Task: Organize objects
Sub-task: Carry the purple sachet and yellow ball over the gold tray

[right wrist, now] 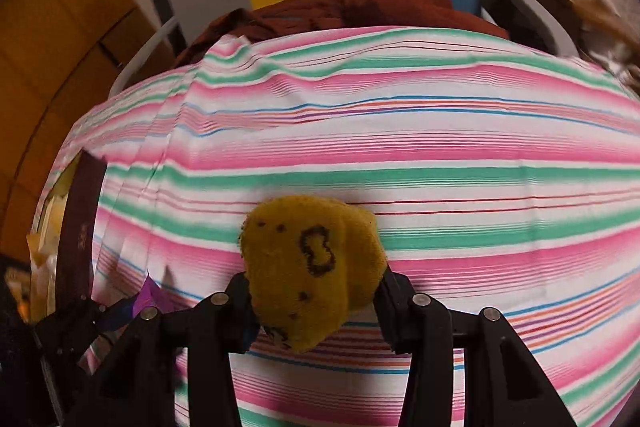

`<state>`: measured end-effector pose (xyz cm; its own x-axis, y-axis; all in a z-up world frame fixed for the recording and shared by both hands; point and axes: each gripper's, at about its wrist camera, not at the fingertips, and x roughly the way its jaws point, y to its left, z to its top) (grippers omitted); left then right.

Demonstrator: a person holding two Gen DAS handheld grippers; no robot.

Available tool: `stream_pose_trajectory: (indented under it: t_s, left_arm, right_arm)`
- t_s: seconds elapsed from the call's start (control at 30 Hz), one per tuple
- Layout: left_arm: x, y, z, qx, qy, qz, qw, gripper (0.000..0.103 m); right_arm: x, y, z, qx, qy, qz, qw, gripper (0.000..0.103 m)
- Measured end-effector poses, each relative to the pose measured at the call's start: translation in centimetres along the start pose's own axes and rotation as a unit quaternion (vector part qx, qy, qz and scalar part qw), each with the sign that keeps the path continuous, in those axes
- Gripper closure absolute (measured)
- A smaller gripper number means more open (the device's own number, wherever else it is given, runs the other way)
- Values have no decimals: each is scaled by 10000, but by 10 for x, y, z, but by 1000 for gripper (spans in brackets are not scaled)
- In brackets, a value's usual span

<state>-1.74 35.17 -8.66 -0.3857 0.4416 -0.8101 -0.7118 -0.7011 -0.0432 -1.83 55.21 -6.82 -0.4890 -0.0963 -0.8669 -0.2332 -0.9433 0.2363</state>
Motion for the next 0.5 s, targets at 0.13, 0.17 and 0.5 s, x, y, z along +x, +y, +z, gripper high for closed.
stream_pose_trajectory:
  t_s: [0.13,0.17,0.5]
  left_arm:
    - [-10,0,4,-36,-128,-6,9999,61]
    - [-14,0,6,-45,-186,5,9998,61]
    - [-59,6,9,-138,-633,78,9979,61]
  right_arm:
    - [12,8,1,-150,90,-62,9998,56]
    - [13,9,1,-171,110,-90,9998,56]
    - [24,12,-4,-305,281,-345,9985,56]
